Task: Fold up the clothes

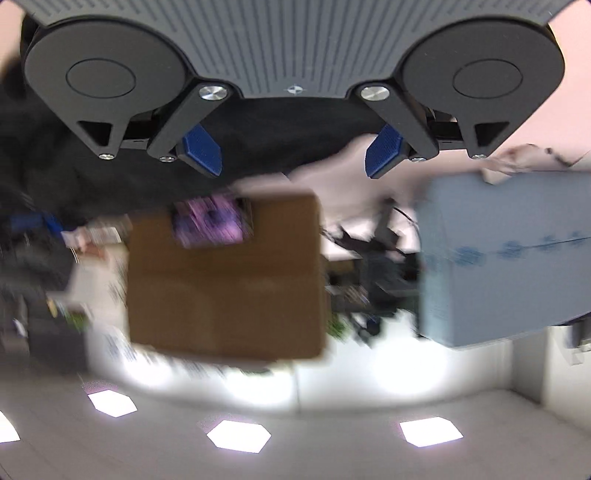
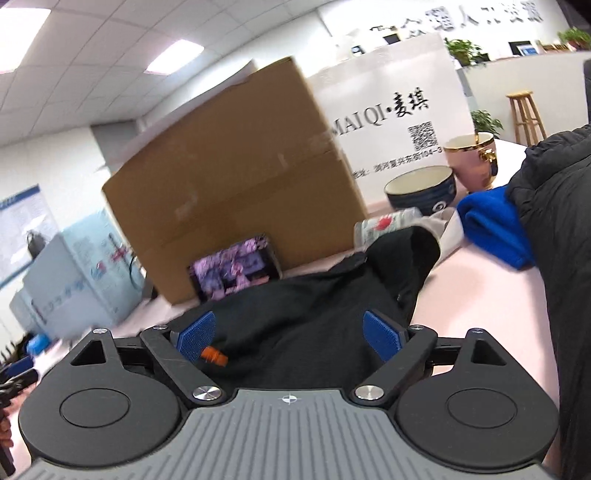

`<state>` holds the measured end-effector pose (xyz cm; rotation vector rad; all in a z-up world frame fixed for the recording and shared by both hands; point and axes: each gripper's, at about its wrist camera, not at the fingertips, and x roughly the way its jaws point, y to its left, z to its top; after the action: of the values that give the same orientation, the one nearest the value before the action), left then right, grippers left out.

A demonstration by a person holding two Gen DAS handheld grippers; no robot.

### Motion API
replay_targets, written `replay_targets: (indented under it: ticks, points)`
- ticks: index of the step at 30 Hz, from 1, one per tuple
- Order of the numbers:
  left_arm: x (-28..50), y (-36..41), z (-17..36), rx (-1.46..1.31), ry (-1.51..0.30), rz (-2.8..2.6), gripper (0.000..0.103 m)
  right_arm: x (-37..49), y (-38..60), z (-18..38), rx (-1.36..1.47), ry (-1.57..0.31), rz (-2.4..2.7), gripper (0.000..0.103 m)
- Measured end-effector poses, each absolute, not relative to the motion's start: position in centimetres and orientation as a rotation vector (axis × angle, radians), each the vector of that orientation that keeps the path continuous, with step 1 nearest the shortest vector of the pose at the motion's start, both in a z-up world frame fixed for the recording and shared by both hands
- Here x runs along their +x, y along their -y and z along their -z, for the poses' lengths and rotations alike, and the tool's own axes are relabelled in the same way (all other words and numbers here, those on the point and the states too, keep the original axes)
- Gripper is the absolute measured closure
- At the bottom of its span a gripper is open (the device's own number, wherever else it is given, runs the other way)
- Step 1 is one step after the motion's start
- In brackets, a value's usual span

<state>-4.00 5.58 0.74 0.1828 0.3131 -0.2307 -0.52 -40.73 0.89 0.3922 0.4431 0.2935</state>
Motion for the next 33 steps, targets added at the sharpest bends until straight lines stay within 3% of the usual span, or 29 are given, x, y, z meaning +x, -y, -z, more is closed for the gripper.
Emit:
replay_targets:
  ticks: [3, 5, 9, 10, 14, 17, 24, 25, 26, 27, 28, 29, 31, 33]
  points:
    - [-4.5, -3.9, 1.0, 0.318, -0.381, 0.196, 0.021, -1.7, 39.9, -0.6, 0.349, -0.445, -0.316, 0.014]
    - [-5.0, -4.1, 1.4, 0.325, -0.395, 0.191, 0.033, -2.4, 39.4, -0.4, 0.32, -0.446, -0.332, 0.012]
    - [-6.6, -5.2, 1.8, 0.296, -0.415, 0.196, 0.075, -2.7, 38.7, 0.0, 0.286, -0.456, -0.361, 0.012]
    - [-7.0, -5.4, 1.7, 0.294, -0.411, 0.191, 0.082, -2.8, 38.4, 0.0, 0.263, -0.455, -0.357, 0.017]
    - [-9.7, -6.5, 1.3, 0.223, -0.369, 0.169, 0.093, -3.3, 37.8, 0.3, 0.221, -0.446, -0.378, 0.064]
    - [-11.5, -7.1, 1.8, 0.167, -0.38, 0.16, 0.094, -3.9, 38.5, 0.2, 0.257, -0.417, -0.398, 0.076]
    - [-13.4, -8.3, 4.0, 0.11, -0.486, 0.148, 0.094, -5.2, 39.8, 0.2, 0.318, -0.406, -0.375, 0.082]
    - [-13.5, -8.4, 3.9, 0.113, -0.484, 0.15, 0.092, -5.3, 39.7, 0.2, 0.301, -0.421, -0.363, 0.077]
    - [-13.6, -8.4, 3.6, 0.121, -0.476, 0.152, 0.092, -5.2, 39.5, 0.2, 0.282, -0.441, -0.348, 0.054]
    - [-13.8, -8.5, 3.3, 0.13, -0.469, 0.155, 0.091, -5.1, 39.3, 0.2, 0.262, -0.465, -0.328, 0.041]
    - [-14.0, -8.5, 2.9, 0.138, -0.453, 0.157, 0.085, -5.1, 39.1, 0.1, 0.246, -0.47, -0.309, 0.027]
    - [-14.3, -8.6, 2.3, 0.141, -0.424, 0.158, 0.08, -5.3, 39.0, -0.1, 0.236, -0.458, -0.305, 0.026]
    - [-14.9, -8.7, 1.1, 0.147, -0.359, 0.158, 0.049, -6.0, 39.0, -1.3, 0.225, -0.395, -0.315, 0.025]
    - [-15.2, -8.7, -0.6, 0.178, -0.288, 0.149, 0.03, -6.3, 38.9, -2.7, 0.215, -0.328, -0.302, 0.024]
